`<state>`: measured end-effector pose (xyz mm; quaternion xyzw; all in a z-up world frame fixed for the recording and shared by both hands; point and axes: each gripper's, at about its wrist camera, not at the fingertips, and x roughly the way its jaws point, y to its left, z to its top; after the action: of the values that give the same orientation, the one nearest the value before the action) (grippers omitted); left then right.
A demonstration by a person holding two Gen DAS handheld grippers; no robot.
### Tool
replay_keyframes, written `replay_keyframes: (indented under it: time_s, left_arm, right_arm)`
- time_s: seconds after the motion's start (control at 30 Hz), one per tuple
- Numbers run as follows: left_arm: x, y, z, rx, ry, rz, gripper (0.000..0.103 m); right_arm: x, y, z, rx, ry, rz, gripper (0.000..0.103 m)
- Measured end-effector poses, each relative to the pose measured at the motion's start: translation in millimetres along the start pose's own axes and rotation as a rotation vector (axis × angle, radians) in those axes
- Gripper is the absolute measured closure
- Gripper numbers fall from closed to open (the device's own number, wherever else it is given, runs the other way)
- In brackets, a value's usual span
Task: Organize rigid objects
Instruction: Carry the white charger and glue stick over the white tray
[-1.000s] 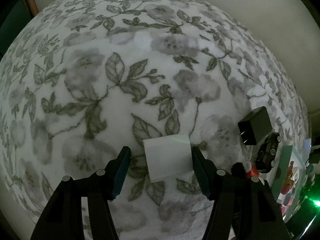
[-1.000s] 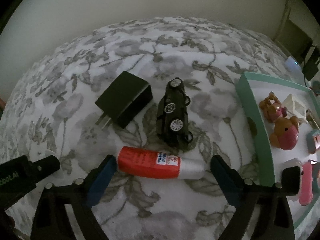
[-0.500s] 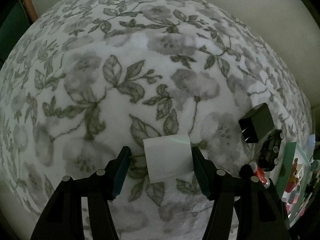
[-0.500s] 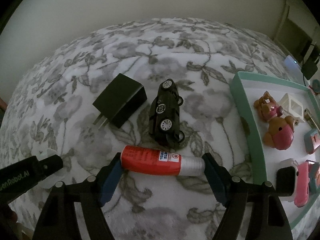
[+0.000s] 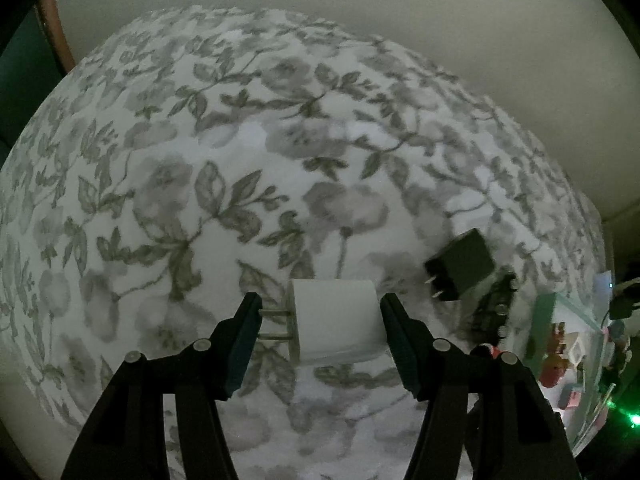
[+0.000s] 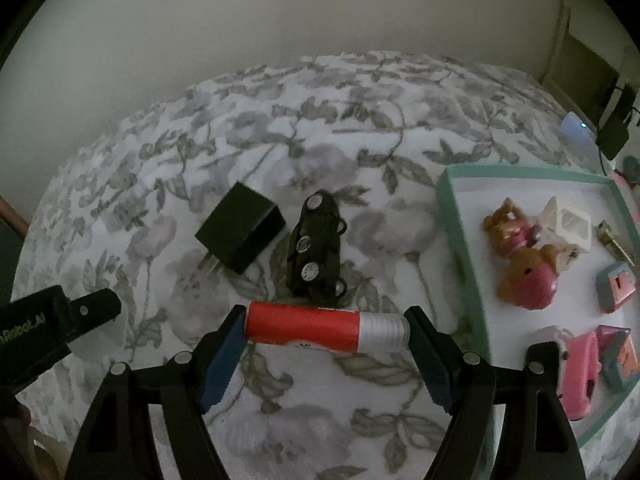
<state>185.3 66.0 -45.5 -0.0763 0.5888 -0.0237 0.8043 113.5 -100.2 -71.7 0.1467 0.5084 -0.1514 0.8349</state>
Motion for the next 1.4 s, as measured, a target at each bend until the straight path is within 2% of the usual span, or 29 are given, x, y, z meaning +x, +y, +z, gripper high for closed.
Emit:
replay_keyframes:
  time_s: [0.3,0.47,0.7,0.87,1.03,1.27,1.4]
  left_arm:
    - [-27.5,-33.8,-6.9,0.073,-0.061,-0.040,0.040]
    - [-34.4,-55.6,-12.9,0.102,-0.067,-0.076,0.040]
    - [-38.8,-93.2,-21.9,0.163,-0.071,-0.088,0.040]
    - [-42.7,-122.3,-31.9,0.217,-0.065,-0.121,0.040]
    - [-47.4,-149.5,-41.5,0.281,-0.076,-0.110,0.040]
    - [-46.2,-183.7,-56.4,0.347,-0.053,-0.147,0.040]
    - [-44.1,-200.3,-65.4,0.379,-0.036,-0.166,0.040]
  right_arm:
    - [-31.2,-25.5,7.5,0.032,-0.040,0.016,0.023]
    - [-44.9,-43.4,11.4,0.037,-0.054,0.000,0.023]
    - [-58.6,-74.8,10.8,0.062,-0.038,-0.009,0.023]
    - [-63.5,-101.1,9.7,0.108,-0.029,-0.028,0.023]
    - [-66.7,-128.5,11.3,0.160,-0.029,-0.045,0.023]
    - [-57.1,-168.2,10.7,0.247,-0.005,-0.104,0.023]
    - [-53.4,-190.2,9.8,0.306,0.010,-0.107,0.023]
